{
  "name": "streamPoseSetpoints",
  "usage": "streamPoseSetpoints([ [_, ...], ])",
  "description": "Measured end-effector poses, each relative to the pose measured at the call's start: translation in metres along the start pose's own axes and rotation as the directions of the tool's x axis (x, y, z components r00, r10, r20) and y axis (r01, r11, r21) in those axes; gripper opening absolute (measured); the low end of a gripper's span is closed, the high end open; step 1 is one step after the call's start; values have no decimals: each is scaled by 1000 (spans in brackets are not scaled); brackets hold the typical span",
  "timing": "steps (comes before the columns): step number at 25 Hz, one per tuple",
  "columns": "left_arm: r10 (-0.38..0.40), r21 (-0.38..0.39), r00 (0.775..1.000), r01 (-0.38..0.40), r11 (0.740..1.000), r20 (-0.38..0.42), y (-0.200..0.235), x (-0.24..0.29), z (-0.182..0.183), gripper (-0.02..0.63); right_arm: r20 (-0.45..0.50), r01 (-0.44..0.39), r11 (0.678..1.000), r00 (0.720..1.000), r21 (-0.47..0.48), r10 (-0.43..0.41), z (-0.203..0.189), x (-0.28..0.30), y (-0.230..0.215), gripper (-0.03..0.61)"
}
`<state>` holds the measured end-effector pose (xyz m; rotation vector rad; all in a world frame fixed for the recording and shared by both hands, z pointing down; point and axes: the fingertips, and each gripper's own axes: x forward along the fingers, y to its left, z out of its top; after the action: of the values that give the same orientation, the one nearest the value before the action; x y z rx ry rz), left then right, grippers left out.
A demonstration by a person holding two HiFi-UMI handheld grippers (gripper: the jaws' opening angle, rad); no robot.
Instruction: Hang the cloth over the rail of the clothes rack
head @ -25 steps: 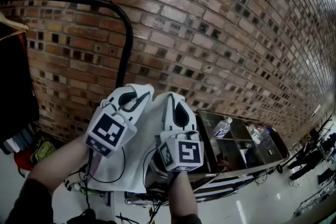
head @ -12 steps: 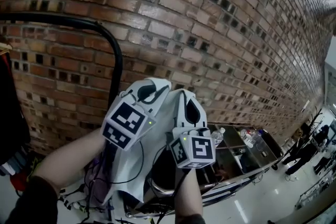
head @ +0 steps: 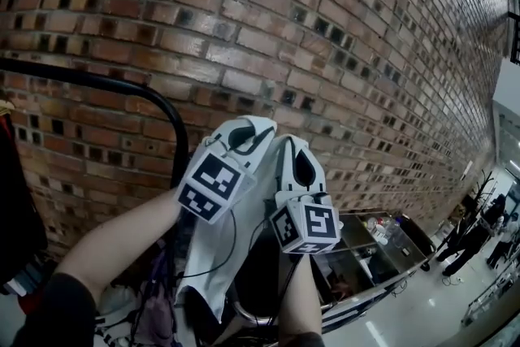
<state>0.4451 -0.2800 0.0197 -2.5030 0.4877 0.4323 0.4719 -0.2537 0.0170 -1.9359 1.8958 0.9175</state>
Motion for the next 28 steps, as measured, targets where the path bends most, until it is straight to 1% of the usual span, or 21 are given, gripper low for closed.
streamPoseSetpoints([
  [4, -20, -14, 999, 20, 1000, -24, 25, 14, 9, 26, 26, 0, 1000, 1000, 9, 0, 9, 22, 4, 18],
  [9, -14, -53, 1000, 15, 999, 27, 50, 22, 28, 26, 70, -12, 1000, 997, -19, 13, 24, 47, 16, 18],
  [11, -16, -71, 999, 18, 997, 35, 61, 27, 34, 26, 90, -15, 999, 996, -33, 18, 29, 57, 23, 18],
  [15, -26, -142, 1000, 27, 989, 7, 100, 43, 50, 26, 129, -13, 998, 991, -54, 20, 40, 70, 36, 18],
  [16, -33, -135, 999, 33, 990, 2, 110, 44, 57, 26, 140, -15, 999, 990, -49, 22, 43, 72, 39, 18],
  [17, -41, -103, 999, 41, 994, 2, 120, 43, 65, 26, 153, -19, 999, 988, -43, 26, 47, 75, 42, 18],
  [20, -45, 37, 999, 44, 998, 27, 152, 31, 93, 26, 190, -50, 998, 980, -38, 56, 59, 85, 58, 18],
  [23, -14, 108, 998, 8, 994, 59, 190, 8, 112, 28, 220, -104, 994, 971, 24, 96, 69, 95, 74, 18],
  [25, 21, 163, 997, -32, 986, 68, 212, -10, 120, 29, 249, -137, 989, 961, 57, 119, 77, 98, 82, 18],
  [28, 76, 257, 995, -91, 962, 70, 240, -40, 128, 29, 287, -185, 981, 944, 54, 162, 83, 99, 99, 18],
])
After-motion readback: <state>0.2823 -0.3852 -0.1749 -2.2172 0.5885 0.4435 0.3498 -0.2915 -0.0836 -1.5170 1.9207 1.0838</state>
